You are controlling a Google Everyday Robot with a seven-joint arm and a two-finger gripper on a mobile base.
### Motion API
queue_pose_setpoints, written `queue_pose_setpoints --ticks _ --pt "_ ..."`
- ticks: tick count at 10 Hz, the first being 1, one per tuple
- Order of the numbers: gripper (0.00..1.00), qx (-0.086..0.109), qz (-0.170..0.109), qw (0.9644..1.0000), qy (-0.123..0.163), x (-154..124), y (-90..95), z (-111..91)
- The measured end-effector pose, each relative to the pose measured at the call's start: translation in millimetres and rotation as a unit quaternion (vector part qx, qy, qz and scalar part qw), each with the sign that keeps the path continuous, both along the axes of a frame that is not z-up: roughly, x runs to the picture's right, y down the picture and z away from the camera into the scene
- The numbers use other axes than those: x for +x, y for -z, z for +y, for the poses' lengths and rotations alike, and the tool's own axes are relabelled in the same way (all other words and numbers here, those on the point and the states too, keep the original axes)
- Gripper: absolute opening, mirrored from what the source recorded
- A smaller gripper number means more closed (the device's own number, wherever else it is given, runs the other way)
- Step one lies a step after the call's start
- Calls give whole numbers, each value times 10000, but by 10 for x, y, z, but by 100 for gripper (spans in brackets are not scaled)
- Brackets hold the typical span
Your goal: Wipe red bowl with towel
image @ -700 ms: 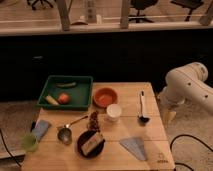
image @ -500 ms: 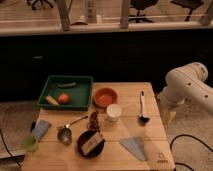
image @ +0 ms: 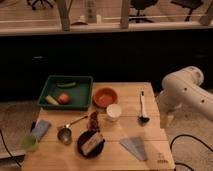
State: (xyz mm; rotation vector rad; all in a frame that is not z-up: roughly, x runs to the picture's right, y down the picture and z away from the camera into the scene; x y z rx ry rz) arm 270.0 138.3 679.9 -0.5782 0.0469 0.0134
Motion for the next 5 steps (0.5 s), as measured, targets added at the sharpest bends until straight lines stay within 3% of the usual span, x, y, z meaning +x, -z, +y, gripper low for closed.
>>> queue_pose_setpoints --ticks 5 --pt "80 -60 -82 9997 213 -146 -26 295"
